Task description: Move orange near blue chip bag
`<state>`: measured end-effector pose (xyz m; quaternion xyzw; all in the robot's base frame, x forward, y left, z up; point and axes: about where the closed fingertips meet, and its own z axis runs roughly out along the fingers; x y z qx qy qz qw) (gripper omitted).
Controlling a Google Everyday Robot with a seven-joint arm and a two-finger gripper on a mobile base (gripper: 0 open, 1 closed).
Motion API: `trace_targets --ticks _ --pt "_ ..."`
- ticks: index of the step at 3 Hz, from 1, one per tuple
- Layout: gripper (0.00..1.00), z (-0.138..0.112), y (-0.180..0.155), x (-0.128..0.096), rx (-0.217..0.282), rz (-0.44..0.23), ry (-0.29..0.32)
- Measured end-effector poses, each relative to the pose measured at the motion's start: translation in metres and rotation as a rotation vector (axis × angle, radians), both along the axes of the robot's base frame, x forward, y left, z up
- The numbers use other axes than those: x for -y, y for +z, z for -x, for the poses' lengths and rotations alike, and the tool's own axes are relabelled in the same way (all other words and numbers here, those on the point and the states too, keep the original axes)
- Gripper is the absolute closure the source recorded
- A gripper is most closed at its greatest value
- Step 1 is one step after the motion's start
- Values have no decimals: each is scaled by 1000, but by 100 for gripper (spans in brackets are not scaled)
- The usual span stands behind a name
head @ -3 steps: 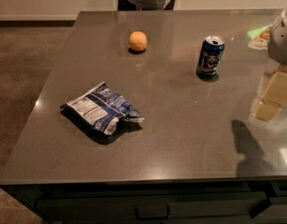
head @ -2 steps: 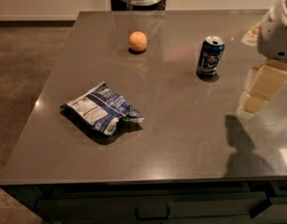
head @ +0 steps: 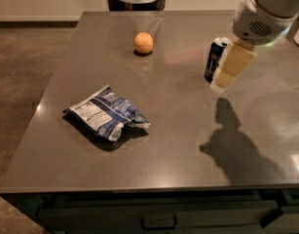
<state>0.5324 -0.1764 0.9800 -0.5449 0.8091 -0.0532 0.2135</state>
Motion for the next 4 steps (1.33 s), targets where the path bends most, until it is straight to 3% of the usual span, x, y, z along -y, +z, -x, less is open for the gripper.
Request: trace_targets --ticks 2,4 --pt "0 -85 -4 -20 60 -73 -114" --pt "0 -150 -23 -51 59 -165 -195"
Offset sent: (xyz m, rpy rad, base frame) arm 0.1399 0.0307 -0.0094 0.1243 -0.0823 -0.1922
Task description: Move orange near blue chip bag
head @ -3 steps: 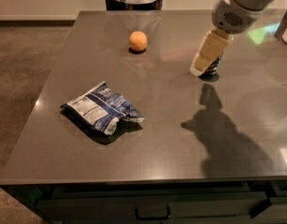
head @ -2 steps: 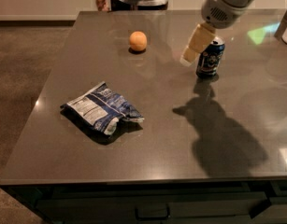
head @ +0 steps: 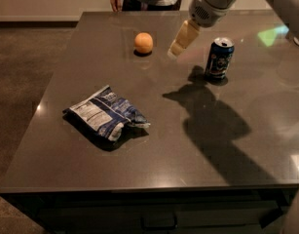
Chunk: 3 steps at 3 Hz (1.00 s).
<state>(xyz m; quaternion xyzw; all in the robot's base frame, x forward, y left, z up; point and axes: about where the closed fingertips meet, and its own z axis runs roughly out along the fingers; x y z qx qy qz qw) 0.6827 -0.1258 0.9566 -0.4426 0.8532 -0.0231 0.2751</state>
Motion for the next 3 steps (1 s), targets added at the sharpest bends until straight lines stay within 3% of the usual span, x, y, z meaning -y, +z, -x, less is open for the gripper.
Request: trace_targets --ticks 3 --pt "0 -76 -43 -49 22 -89 -68"
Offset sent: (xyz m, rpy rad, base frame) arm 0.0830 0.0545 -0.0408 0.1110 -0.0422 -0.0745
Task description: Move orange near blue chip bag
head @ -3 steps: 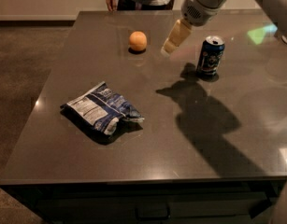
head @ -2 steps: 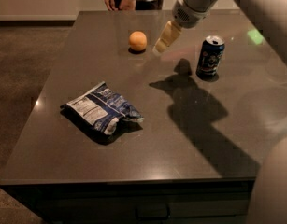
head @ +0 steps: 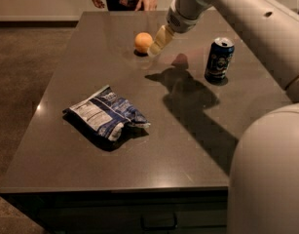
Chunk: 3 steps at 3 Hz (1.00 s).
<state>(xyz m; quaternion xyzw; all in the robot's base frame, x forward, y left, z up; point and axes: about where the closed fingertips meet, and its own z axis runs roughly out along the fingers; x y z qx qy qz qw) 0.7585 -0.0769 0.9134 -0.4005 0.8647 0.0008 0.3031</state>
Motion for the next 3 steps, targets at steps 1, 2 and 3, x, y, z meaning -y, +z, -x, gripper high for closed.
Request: trace_targets --ticks 1,2,3 --pt "0 -17 -11 -13 -2 -31 -8" --pt "0 -30 -20 -30 -2 -64 -8" --pt "0 -39 -28 -43 -7 -81 -8"
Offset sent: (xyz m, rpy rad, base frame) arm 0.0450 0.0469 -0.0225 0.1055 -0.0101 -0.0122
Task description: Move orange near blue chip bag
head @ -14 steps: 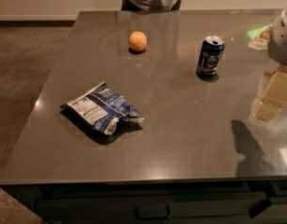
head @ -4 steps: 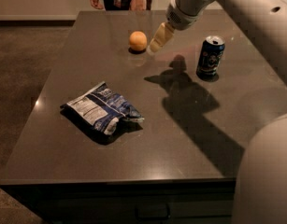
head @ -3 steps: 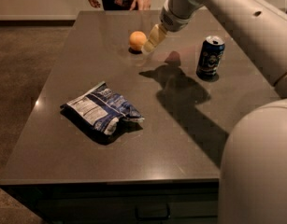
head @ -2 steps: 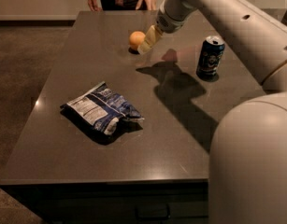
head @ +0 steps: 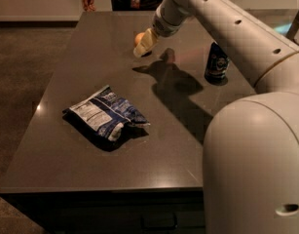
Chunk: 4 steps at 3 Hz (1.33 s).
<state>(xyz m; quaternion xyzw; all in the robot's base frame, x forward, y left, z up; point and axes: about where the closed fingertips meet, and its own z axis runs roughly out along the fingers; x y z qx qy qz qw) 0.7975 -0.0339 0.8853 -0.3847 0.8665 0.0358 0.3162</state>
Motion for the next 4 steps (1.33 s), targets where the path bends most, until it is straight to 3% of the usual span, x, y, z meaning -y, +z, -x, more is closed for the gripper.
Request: trace_targets --ticks 4 --pt "0 -22 -16 -48 -26 -75 -3"
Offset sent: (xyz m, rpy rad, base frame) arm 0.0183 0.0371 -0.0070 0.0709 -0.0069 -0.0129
